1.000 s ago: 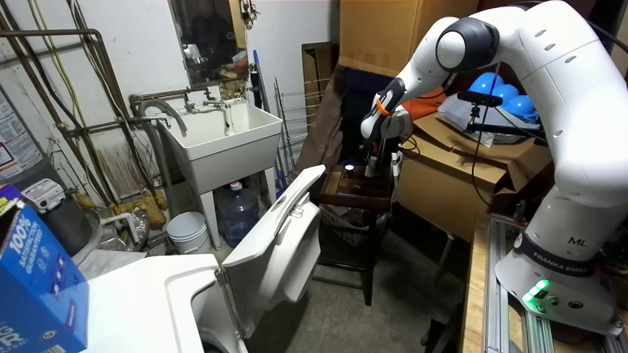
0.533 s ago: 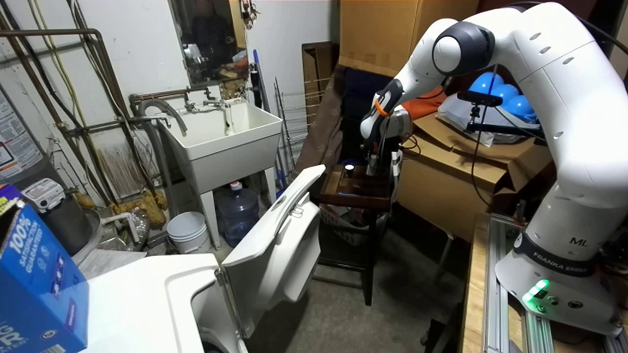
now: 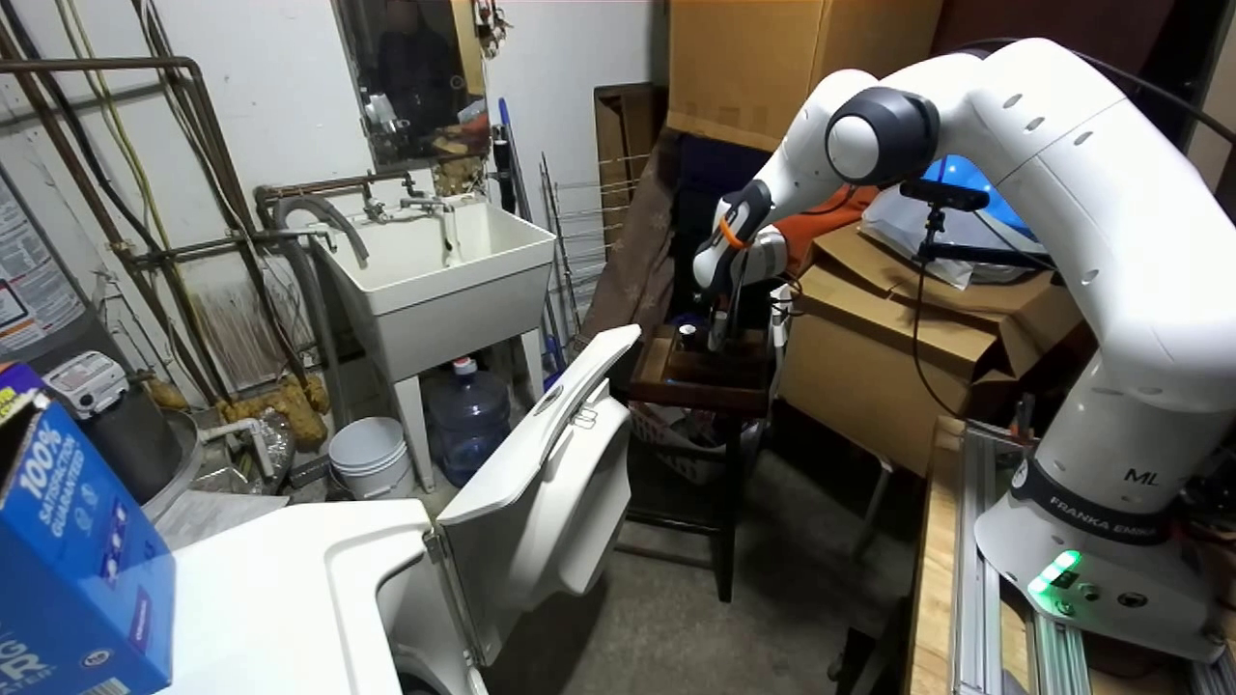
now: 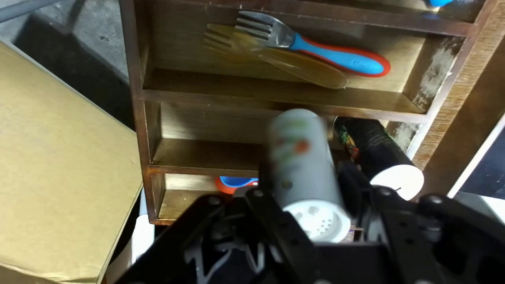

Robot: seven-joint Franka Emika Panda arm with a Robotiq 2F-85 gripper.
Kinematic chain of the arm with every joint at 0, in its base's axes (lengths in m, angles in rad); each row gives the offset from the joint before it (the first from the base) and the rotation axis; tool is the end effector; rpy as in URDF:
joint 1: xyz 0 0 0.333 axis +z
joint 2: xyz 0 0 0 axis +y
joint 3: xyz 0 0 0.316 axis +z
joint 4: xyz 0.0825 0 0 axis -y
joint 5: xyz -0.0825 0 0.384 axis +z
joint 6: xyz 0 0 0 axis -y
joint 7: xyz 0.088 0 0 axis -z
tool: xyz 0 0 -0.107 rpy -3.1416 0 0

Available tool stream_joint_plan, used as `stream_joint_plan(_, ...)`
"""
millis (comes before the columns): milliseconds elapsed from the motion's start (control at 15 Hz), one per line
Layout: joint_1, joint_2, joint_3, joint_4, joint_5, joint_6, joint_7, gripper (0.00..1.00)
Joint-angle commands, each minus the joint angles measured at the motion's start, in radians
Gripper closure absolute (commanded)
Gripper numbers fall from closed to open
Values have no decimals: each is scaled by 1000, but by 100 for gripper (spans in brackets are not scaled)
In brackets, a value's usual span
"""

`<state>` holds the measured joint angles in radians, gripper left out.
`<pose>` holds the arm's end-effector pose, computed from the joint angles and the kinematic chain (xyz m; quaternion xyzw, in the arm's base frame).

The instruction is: Remove the small white container from the right washing machine and then put it on the brown stool

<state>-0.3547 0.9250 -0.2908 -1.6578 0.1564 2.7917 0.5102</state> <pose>0.5625 -0.4010 0.1107 0.8285 -0.5409 0.1206 0.0807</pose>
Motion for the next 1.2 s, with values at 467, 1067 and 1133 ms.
stream_joint_plan(467,-49,142,14,176,94,-3,-25,80)
stream_joint_plan(1067,-79,195,65,258,128,-24,-46,80)
stream_joint_plan(1133,-81,200,68,265,129,-31,-47,80)
